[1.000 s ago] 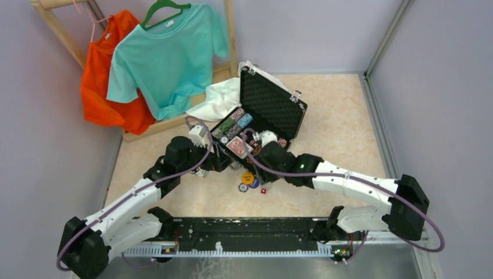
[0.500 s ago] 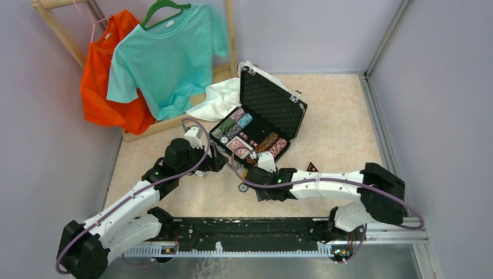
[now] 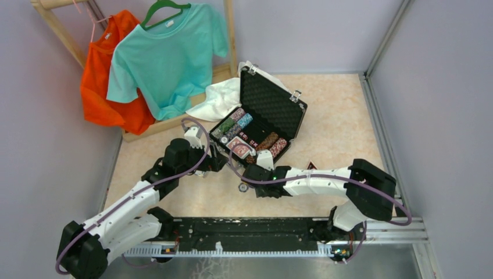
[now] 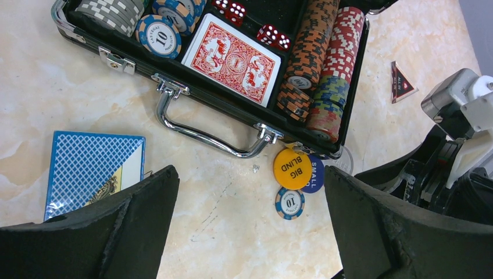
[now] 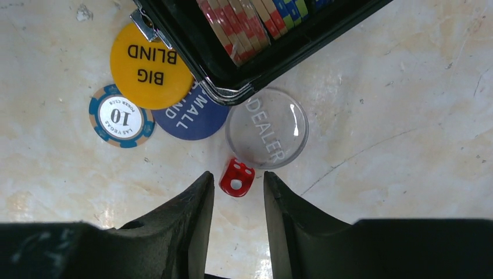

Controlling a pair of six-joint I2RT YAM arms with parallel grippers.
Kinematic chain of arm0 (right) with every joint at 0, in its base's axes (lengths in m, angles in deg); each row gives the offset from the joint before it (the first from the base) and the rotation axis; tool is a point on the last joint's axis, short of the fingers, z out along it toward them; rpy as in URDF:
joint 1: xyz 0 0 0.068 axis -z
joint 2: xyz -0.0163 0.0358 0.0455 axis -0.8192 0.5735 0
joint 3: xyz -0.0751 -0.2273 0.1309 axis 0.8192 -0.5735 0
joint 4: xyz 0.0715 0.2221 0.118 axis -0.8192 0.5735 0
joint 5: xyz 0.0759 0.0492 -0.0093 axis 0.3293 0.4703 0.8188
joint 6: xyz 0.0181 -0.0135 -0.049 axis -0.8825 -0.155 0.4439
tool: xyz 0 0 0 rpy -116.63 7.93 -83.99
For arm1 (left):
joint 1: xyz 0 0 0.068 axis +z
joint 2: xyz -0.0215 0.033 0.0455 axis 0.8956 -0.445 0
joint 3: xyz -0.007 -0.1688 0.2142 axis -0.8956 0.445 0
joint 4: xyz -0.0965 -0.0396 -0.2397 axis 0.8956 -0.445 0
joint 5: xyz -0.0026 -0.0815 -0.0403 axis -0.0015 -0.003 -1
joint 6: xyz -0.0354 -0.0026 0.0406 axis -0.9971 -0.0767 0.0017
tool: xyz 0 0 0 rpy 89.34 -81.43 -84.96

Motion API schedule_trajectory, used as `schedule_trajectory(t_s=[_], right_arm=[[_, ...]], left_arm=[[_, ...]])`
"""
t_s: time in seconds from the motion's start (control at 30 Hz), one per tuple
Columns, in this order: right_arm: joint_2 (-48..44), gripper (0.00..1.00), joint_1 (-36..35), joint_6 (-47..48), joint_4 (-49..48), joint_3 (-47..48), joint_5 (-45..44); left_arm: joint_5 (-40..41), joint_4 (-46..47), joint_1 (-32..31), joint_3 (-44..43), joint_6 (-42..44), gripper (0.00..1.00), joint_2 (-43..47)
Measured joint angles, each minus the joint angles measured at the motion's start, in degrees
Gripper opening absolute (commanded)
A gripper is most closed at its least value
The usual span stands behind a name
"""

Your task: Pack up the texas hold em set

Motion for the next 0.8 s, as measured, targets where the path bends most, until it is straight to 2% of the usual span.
schedule_trajectory(t_s=[0.63, 0.8], right_arm=[[1.22, 0.31, 0.5, 0.92, -1.6, -0.02, 1.29], [1.77, 0.24, 0.5, 1.03, -1.6, -0.02, 1.57]], left_arm=[[-0.42, -0.02, 0.0, 0.17, -0.02, 0.99, 0.72], [-0.42, 0.0, 0.0, 0.17, -0.02, 0.99, 0.81]])
